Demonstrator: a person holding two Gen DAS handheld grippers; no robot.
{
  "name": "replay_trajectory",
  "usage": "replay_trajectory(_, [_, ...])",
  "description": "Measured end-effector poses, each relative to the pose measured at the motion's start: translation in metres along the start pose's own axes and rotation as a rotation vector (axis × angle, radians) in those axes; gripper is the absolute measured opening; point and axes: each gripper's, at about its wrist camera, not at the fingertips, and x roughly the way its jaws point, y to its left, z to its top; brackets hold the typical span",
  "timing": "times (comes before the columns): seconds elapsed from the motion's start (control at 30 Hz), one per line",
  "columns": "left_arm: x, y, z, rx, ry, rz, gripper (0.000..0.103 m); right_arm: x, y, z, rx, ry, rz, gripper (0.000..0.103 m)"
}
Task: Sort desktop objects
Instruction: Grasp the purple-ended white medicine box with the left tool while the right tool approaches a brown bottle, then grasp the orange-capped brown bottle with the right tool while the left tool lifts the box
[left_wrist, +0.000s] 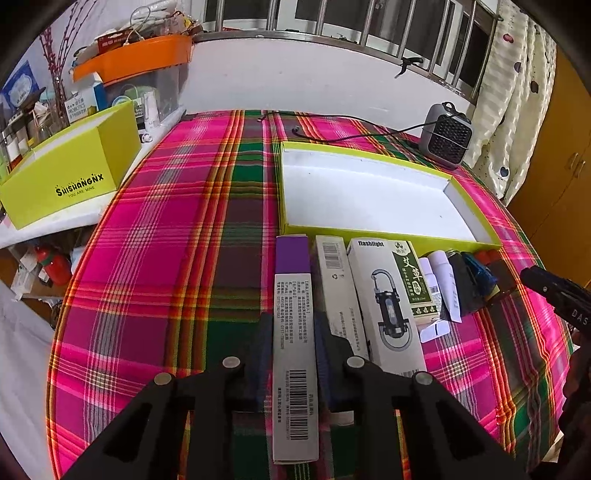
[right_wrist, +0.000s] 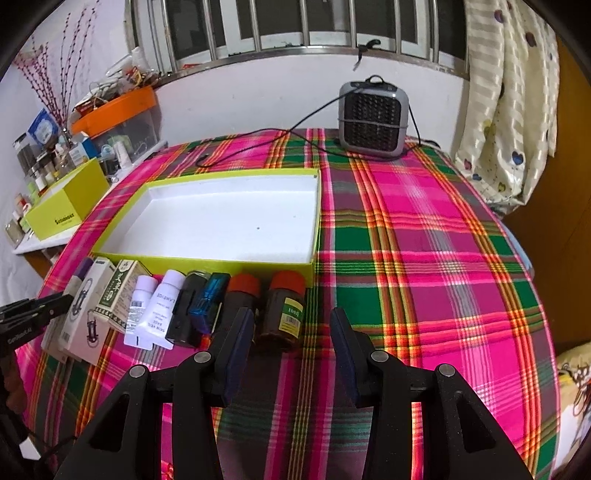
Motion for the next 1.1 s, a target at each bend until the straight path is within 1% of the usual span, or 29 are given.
replay_trajectory(0.2, [-0.006,0.004,0.004,-0.005,-0.030,0.023,0.022,0.017,-0.004,0.002,0.033,0.044,0.035,0.044])
replay_trajectory(0.3, [-0.009,0.006,0.004,-0.008,-0.038,0.026,0.022,0.024,-0.006,0.003,0.042,0.061,0.045,0.042])
replay_trajectory(0.4, [-0.013,0.007,0.006,-0.009,-0.048,0.029,0.022,0.029,-0.007,0.003,0.047,0.072,0.057,0.038])
replay_trajectory(0.47, [-0.016,0.007,0.008,-0.008,-0.057,0.031,0.022,0.031,-0.008,0.003,0.051,0.076,0.070,0.032])
replay_trajectory(0.87, [-0.036,0.002,0.019,0.000,-0.111,0.032,0.022,0.025,-0.012,0.000,0.059,0.060,0.091,0.032])
replay_trajectory(1.1, [-0.045,-0.010,0.031,0.020,-0.140,0.006,0.022,0.011,-0.015,0.000,0.071,0.022,0.104,0.032])
